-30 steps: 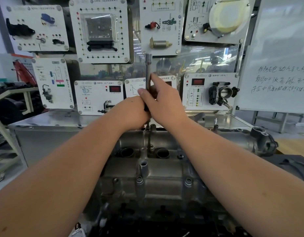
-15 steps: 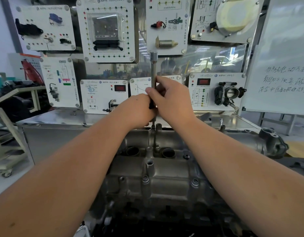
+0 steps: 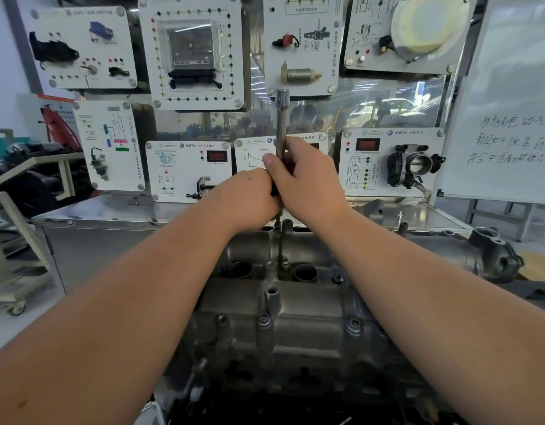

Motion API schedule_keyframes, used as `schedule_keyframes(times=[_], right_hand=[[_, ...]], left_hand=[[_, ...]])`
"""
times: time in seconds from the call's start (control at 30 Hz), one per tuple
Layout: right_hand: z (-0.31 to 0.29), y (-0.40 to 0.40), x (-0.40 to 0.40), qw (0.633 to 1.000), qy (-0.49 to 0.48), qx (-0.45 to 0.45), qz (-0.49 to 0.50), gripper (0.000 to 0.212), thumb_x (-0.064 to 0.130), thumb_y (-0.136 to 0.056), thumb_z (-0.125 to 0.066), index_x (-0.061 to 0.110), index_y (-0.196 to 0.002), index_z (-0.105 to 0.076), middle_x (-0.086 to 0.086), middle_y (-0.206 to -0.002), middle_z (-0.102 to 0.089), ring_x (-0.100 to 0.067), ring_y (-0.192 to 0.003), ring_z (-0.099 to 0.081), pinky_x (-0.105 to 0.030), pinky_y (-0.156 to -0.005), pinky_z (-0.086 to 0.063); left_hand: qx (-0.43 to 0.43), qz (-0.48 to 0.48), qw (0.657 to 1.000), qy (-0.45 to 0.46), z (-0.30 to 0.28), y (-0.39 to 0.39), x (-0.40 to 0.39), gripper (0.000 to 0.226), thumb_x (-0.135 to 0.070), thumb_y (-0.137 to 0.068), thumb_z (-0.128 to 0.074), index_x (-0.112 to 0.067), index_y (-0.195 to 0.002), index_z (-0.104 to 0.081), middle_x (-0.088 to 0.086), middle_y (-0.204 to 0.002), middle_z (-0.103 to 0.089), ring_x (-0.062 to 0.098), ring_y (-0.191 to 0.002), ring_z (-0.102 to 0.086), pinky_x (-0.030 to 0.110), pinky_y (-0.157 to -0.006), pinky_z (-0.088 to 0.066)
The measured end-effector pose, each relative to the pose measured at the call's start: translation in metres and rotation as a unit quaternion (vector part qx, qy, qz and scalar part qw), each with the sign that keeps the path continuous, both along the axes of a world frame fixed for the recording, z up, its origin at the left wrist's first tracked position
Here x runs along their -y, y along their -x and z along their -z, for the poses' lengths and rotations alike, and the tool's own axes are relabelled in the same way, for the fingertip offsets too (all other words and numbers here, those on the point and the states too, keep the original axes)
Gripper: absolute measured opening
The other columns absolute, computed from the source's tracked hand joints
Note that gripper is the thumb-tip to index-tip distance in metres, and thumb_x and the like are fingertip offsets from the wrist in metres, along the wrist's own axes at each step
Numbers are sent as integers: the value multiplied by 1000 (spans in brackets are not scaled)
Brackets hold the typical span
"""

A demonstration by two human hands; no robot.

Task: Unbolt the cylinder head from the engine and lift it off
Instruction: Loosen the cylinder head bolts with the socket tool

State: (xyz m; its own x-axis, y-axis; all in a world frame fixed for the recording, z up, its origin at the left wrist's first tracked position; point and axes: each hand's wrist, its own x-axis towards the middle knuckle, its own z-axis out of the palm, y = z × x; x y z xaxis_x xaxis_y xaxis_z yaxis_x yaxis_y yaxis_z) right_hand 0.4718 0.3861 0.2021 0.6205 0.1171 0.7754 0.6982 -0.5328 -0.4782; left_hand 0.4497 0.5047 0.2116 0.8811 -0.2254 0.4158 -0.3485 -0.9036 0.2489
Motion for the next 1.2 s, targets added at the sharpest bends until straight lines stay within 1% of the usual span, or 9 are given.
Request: schedule_keyframes(times=[0.2,0.27,0.4,0.53,0.63,0.8,1.03,1.13,1.2], right_hand=[[-6,0,5,1000,-19,-20,-3,20,24,-98,-62,16,-80,-56,0,-64,-57,-14,-62,-50,-30,-60,-37],[-7,1,6,999,-19,-37,-30,6,20,-100,-58,23,-105,-58,6,-66,-60,-11,-65,-53,-28,-63,-40],[-1,4,1,998,-12,-44,-48,50,26,-103,-54,21,-151,-40,-3,-103,-74,-19,-98,-67,-36,-89,-52],[-2,1,3,998,-51,9,-21,21,26,-94,-68,23,-115,-72,11,-83,-69,-10,-82,-63,-27,-80,-51],[-4,-4,4,999,-33,11,3,12,20,-96,-64,28,-87,-64,15,-65,-58,-4,-68,-55,-20,-62,-41],[-3,-2,3,999,-34,7,-18,6,16,-98,-56,21,-97,-59,1,-70,-66,-12,-65,-55,-22,-59,-38],[-4,-5,5,1000,-5,22,10,23,22,-98,-62,20,-78,-51,-1,-71,-62,-15,-69,-53,-22,-58,-35],[-4,-7,4,1000,-14,-12,-19,10,19,-101,-56,24,-110,-59,9,-65,-54,-5,-63,-48,-23,-61,-34],[-1,-6,3,999,-25,-22,-40,47,20,-103,-54,20,-149,-44,12,-74,-57,-5,-71,-54,-21,-69,-40]], left_hand=[[-58,15,998,12,-3,-2,-1,20,-11,-97,-49,-4,-100,-67,17,-94,-72,32,-86,-69,52,-80,-55],[-52,15,999,8,-3,-1,-1,22,-14,-98,-49,-4,-103,-67,16,-97,-72,31,-87,-70,52,-83,-56],[-23,9,1000,-12,-1,-3,2,18,-12,-95,-50,-11,-90,-67,11,-86,-72,26,-79,-69,45,-78,-57],[-1,-11,1000,-9,0,-6,1,27,-24,-94,-52,-26,-67,-49,-1,-68,-61,17,-64,-58,32,-61,-46],[-15,-5,1000,1,-1,-5,0,25,-23,-96,-51,-21,-72,-56,4,-76,-66,21,-71,-61,35,-66,-50],[-31,15,999,21,-3,-1,0,21,-12,-99,-49,-3,-105,-67,16,-94,-72,32,-88,-69,52,-85,-54],[-16,1,1000,25,-3,-1,1,21,-17,-96,-50,-7,-92,-68,12,-86,-73,28,-81,-71,50,-81,-57],[-39,6,998,41,-4,1,0,23,-10,-96,-47,-4,-99,-69,13,-87,-74,29,-83,-72,51,-83,-57],[-41,9,999,27,-5,1,1,24,-7,-96,-46,-2,-102,-69,15,-88,-74,29,-83,-73,51,-82,-56]])
